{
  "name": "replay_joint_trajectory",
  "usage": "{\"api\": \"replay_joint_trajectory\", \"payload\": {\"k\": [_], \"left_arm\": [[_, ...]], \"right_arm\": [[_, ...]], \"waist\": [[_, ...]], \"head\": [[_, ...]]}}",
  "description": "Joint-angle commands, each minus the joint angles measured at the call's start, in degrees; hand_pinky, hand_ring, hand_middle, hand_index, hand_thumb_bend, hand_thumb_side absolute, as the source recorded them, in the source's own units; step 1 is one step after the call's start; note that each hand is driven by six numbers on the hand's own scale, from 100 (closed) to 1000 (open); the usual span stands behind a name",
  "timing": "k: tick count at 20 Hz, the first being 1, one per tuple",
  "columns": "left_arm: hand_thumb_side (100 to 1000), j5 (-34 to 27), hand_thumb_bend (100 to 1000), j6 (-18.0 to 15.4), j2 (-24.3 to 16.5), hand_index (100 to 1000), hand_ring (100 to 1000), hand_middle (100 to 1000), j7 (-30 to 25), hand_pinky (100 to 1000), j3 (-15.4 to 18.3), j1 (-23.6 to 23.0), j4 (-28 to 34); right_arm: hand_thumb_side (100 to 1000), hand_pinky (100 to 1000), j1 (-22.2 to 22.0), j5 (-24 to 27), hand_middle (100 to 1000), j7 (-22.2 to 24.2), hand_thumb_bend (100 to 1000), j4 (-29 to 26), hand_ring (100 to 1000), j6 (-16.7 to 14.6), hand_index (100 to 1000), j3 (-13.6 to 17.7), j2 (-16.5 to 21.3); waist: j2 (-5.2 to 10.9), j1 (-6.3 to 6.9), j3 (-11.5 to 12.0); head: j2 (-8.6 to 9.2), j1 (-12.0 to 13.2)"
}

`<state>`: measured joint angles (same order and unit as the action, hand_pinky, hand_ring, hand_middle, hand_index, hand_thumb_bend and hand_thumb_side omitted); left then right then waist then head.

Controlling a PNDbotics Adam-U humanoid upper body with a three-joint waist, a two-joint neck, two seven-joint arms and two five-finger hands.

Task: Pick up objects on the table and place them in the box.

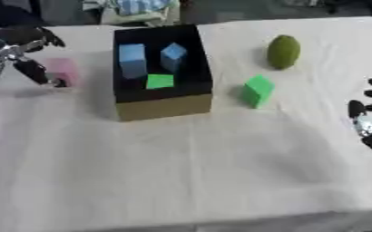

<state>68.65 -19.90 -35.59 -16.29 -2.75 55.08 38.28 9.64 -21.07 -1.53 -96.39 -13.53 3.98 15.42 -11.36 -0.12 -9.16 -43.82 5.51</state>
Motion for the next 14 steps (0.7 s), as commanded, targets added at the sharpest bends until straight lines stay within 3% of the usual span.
{"api": "replay_joint_trajectory", "payload": {"k": [1,14], "left_arm": [[374,2.1,618,0.4,-0.6,886,829,799,1.2,863,0.8,1.9,0.0],[343,6.7,573,0.7,0.0,886,833,803,0.4,864,1.2,2.4,-2.3]], "right_arm": [[504,648,0.8,0.4,813,0.3,288,-0.4,776,-0.2,963,0.0,0.9],[506,648,0.9,0.5,814,0.4,290,-0.3,776,-0.3,963,0.1,0.9]], "waist": [[1.0,-0.67,-0.2],[0.41,-0.81,-0.6]], "head": [[-0.14,0.4],[-0.29,0.8]]}}
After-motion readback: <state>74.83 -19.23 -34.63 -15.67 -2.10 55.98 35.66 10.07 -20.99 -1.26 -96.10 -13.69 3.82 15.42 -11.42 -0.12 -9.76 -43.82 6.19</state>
